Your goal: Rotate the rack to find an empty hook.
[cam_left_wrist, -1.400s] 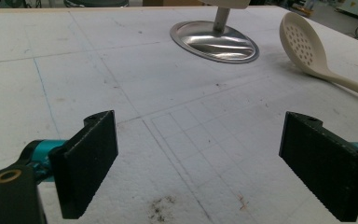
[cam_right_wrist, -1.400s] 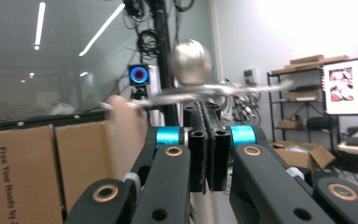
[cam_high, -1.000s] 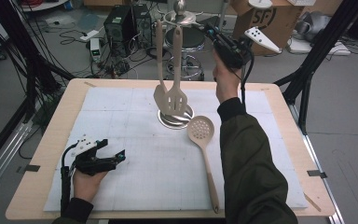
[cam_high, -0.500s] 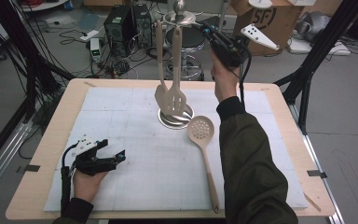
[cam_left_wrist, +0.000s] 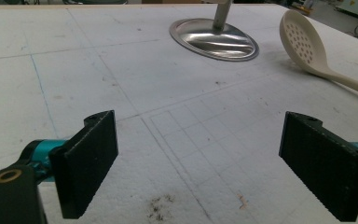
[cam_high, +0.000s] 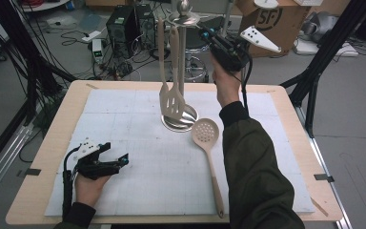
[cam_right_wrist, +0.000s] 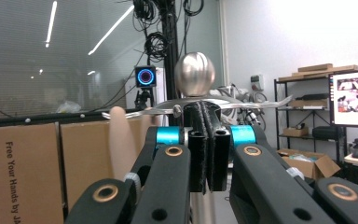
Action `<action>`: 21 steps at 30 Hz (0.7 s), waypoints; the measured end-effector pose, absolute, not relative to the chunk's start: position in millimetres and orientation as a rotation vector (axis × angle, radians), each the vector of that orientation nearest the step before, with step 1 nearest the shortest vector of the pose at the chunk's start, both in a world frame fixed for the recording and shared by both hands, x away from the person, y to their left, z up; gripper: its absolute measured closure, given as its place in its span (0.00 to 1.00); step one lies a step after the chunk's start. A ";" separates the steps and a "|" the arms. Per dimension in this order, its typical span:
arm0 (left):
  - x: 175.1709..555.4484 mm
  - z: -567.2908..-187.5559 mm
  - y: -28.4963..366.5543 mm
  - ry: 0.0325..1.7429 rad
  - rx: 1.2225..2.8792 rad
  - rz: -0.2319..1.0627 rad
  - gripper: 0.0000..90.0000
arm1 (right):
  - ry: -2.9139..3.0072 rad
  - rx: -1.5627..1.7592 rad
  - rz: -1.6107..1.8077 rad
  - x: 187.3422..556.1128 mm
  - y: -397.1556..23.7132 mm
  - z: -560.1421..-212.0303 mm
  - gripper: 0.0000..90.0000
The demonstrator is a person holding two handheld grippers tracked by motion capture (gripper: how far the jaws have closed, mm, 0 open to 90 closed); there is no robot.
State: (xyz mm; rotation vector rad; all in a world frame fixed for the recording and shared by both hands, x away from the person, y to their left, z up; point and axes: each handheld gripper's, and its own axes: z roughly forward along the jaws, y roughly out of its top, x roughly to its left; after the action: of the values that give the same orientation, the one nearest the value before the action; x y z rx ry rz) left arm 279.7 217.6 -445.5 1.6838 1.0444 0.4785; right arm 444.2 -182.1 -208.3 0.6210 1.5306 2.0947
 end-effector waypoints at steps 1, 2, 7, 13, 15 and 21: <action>279.6 -445.4 217.6 1.043 1.685 0.479 0.13 | 1.532 0.616 2.093 443.3 -180.9 -208.3 1.00; 279.6 -445.3 217.6 1.043 1.685 0.480 0.13 | 1.533 0.614 2.097 442.4 -179.5 -208.2 1.00; 279.4 -445.2 217.3 1.043 1.681 0.481 0.13 | 1.545 0.595 2.098 437.7 -171.5 -206.8 1.00; 279.4 -445.2 217.3 1.044 1.680 0.482 0.13 | 1.549 0.592 2.101 435.8 -165.8 -206.8 1.00; 279.4 -445.1 217.3 1.043 1.681 0.481 0.13 | 1.554 0.586 2.097 435.0 -163.9 -206.8 1.00; 279.2 -444.7 217.5 1.041 1.682 0.483 0.13 | 1.572 0.573 2.096 432.9 -157.1 -205.6 1.00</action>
State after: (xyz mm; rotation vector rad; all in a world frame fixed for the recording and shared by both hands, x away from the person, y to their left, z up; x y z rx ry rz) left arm 279.2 217.5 -444.7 1.6817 1.0412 0.4829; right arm 432.9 -157.1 -205.6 0.5731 1.5719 2.0961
